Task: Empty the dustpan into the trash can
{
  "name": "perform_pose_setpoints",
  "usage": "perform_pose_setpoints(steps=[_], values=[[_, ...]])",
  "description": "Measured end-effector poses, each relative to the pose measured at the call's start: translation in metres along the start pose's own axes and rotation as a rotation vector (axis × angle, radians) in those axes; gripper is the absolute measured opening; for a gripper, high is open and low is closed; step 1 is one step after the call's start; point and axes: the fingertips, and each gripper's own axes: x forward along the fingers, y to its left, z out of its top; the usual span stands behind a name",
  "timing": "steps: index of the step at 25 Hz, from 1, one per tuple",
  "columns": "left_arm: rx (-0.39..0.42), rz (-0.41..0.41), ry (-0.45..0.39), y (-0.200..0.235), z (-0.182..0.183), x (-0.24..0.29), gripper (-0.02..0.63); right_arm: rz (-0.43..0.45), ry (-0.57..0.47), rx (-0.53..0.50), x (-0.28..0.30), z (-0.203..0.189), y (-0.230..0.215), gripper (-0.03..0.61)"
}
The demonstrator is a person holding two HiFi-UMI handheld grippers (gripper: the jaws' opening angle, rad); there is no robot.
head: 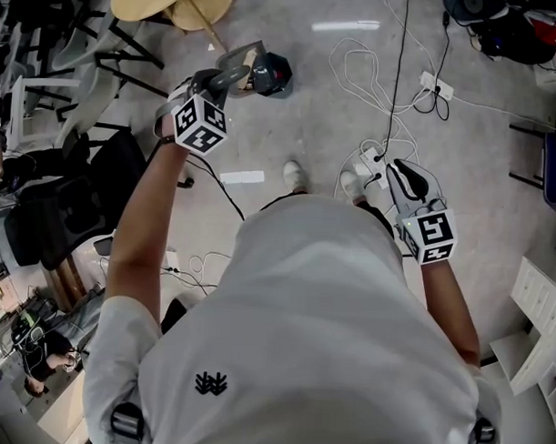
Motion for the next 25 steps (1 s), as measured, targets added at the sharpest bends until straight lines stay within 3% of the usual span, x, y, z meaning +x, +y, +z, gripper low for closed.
perform_pose_setpoints(steps=[25], values=[[0.256, 0.024, 0.044, -0.041, 0.019, 0.021, 0.089, -0.010, 0.009, 0.002, -0.016, -0.011, -0.021, 0.057]])
